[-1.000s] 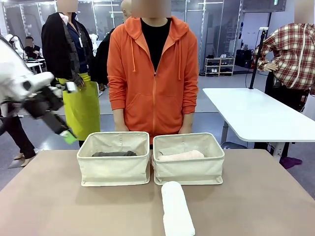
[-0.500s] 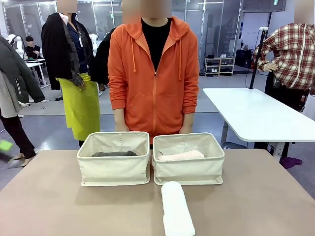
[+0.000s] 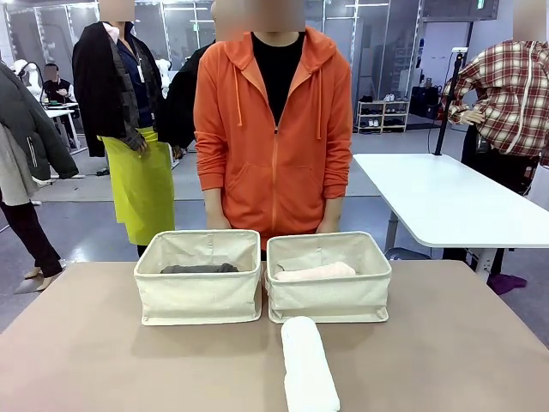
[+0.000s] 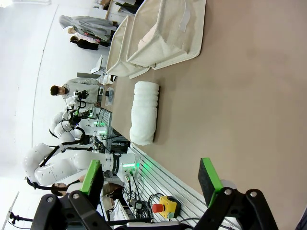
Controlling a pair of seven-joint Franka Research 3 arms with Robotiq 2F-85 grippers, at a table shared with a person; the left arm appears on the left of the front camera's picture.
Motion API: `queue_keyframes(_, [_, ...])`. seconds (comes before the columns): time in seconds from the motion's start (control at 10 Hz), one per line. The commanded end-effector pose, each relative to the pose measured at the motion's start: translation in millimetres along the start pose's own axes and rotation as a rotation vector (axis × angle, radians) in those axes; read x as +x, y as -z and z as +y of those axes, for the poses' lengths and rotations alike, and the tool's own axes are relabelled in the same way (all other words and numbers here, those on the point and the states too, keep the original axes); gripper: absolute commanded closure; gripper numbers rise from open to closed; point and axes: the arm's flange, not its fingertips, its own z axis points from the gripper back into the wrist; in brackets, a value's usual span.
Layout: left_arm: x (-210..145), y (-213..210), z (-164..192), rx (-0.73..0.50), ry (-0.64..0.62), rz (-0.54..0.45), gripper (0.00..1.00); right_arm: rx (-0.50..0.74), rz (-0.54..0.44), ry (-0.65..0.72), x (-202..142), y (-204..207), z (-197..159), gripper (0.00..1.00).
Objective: Divide the towels into two baskets.
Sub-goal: Pick up one hotel-folded towel from the bottom of the table and place it in the Fabric basket indicated by the person.
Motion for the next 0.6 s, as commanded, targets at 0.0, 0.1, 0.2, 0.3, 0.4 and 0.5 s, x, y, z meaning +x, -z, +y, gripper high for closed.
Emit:
queue_keyframes(0.0, [14,14,-1,-0.001,0.007,-0.017,0.00,0.006,-0.001,-0.007,1,0,3,0.00])
queue_keyframes(0.1, [26,26,1,0.037,0.020,0.019,0.00,0.006,-0.001,-0.007,1,0,3,0.00])
queue_keyframes(0.2, [-1,-2,3,0.001,-0.012,-0.016,0.00,0.006,-0.001,-0.007,1,0,3,0.00])
queue_keyframes(0.3, [-1,-2,3,0.001,-0.012,-0.016,0.00,0.006,-0.001,-0.007,1,0,3,0.00])
queue_keyframes(0.4, [-1,-2,3,0.001,-0.012,-0.016,0.00,0.006,-0.001,-0.007,1,0,3,0.00])
queue_keyframes(0.5, [-1,-2,3,0.001,-0.012,-0.016,0.00,0.006,-0.001,-0.007,1,0,3,0.00])
